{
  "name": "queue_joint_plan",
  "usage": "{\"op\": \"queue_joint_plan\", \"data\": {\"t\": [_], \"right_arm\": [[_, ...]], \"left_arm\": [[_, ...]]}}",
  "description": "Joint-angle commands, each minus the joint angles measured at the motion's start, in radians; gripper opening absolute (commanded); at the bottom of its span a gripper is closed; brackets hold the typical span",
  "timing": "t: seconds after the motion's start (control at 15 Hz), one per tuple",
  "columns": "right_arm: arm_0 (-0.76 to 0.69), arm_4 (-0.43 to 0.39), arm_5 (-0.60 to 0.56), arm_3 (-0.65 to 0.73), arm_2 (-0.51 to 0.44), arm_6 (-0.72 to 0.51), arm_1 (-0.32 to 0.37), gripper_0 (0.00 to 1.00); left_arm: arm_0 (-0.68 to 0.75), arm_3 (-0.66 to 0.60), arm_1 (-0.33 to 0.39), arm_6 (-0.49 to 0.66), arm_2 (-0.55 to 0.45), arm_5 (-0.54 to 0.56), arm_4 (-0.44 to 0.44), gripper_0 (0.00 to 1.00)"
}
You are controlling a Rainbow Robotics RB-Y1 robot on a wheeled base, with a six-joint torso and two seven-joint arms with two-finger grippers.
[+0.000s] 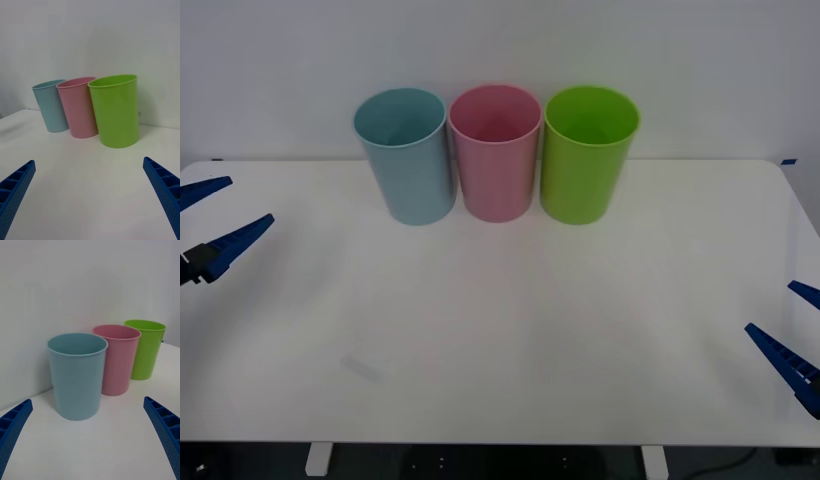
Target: Grasp the object on the table and drop it into the matching bin: aluminum can to the light blue bin, PET bottle to the pink bin.
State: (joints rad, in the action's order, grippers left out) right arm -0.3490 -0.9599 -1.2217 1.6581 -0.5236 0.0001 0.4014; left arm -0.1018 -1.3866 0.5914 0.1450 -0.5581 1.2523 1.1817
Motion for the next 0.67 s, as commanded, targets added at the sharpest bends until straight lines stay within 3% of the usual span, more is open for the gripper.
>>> {"op": "queue_joint_plan", "data": {"t": [0.07, 0.67], "right_arm": [[0.000, 0.000, 0.000, 0.000, 0.000, 0.000, 0.000, 1.00], [0.000, 0.000, 0.000, 0.000, 0.000, 0.000, 0.000, 1.00]], "left_arm": [[0.059, 0.000, 0.015, -0.016, -0.025, 0.041, -0.030, 1.00], [0.185, -0.002, 0.038, -0.099, -0.043, 0.072, -0.117, 1.00]]}}
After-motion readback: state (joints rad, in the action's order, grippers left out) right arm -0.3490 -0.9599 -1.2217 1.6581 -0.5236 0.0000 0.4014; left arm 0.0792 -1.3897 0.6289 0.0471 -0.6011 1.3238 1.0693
